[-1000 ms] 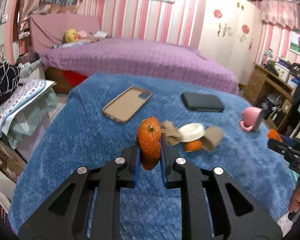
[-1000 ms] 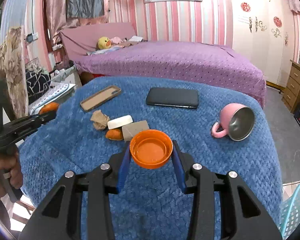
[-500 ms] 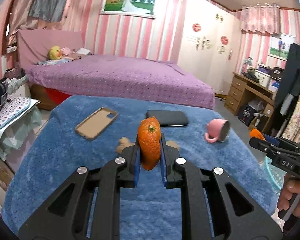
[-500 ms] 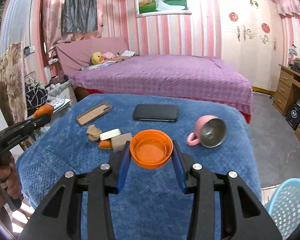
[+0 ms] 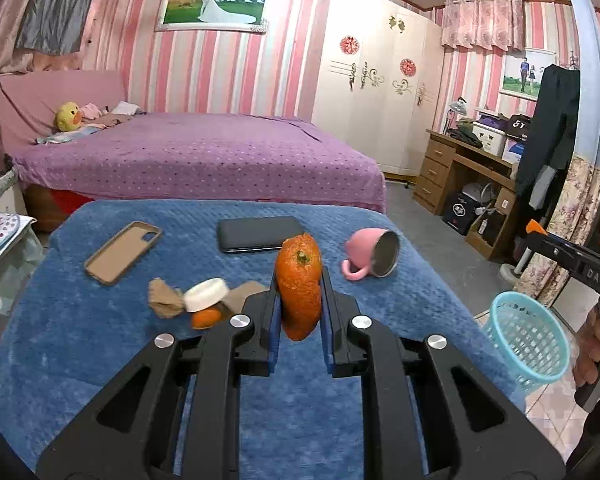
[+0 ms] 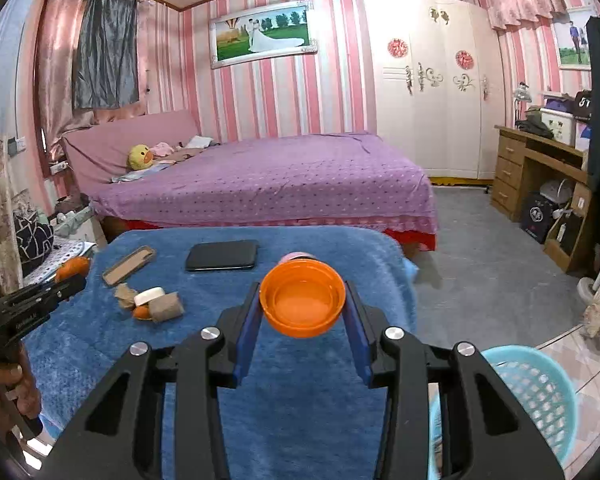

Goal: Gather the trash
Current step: 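Carry the tangerine and orange cap over the basket and open both tools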

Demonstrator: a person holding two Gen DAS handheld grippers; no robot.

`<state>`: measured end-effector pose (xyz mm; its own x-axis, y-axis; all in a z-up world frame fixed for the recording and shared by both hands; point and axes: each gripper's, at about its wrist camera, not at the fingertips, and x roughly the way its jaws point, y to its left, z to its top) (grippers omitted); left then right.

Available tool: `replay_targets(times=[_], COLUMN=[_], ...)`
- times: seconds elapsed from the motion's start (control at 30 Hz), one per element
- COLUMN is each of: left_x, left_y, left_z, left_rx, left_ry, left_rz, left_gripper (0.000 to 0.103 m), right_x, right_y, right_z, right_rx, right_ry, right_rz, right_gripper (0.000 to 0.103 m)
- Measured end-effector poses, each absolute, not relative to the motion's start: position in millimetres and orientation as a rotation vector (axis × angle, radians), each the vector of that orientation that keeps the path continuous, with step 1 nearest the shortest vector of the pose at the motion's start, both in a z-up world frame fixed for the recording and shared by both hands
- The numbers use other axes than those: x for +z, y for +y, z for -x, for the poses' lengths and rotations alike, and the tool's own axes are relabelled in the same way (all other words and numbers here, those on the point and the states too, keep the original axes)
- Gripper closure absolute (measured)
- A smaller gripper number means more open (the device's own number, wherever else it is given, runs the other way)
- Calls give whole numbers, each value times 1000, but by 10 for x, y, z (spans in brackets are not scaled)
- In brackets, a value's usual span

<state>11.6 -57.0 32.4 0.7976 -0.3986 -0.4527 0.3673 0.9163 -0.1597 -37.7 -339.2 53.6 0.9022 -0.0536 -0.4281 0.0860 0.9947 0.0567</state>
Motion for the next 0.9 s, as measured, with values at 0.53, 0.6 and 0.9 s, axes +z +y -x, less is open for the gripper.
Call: replay_targets(times=[0.53,0.6,0.9], left_x=[544,534,298], left_y=[-2500,-2756,-3742], left_z=[228,284,598], left_rx=[-697,-734,-909], left_ry=[513,519,591], left_rz=[2,-13,-73], left_gripper=[88,88,74], right_x=[738,741,732], right_y=[-4624,-4756,-5152], right_z=[1040,1130,1346], right_rx=[-356,-375,-428], right_ry=[410,407,372], right_rz=[-140,-160,-223], right_gripper=[63,63,63])
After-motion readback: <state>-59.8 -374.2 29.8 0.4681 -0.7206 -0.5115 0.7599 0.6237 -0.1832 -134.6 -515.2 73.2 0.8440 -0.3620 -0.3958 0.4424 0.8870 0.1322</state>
